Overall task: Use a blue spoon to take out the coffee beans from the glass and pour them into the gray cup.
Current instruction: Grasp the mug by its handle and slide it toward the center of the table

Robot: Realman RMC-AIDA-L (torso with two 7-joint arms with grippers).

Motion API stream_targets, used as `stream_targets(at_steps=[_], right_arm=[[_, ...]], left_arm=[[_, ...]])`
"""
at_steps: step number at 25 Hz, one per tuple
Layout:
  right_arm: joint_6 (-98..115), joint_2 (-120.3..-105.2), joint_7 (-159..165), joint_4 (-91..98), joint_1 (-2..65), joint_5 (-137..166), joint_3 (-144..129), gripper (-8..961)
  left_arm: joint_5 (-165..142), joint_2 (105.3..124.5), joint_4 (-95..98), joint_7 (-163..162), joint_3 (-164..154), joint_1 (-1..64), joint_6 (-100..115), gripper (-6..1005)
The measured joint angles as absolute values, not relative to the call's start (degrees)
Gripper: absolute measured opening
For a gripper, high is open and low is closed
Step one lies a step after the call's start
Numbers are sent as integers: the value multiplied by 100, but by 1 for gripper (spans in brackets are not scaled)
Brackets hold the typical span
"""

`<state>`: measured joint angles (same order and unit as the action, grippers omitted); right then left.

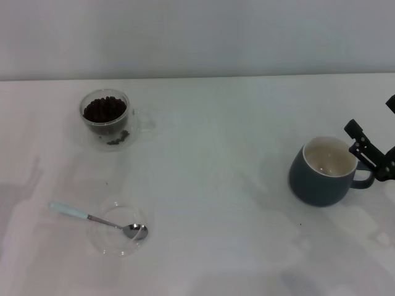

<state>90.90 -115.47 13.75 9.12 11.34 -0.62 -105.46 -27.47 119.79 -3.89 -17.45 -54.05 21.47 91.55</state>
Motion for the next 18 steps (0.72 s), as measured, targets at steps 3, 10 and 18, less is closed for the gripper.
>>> stream_targets(at_steps=[3,10,18], right_arm=[[9121,-11548,1388,905,1134,-62,-10546,874],[9182,-11543,1405,846,1118,-83,-10547,873],[9199,-11513,1551,538,959,-179,-10425,872]], left_arm=[[-2741,11979,-388,-1777,-5396,2149,9175,887],[-2751,11979,-370,-1793,-5404,2192,9176,888],[-2699,11961,-383,-1793,-5377,2125,9155,887]])
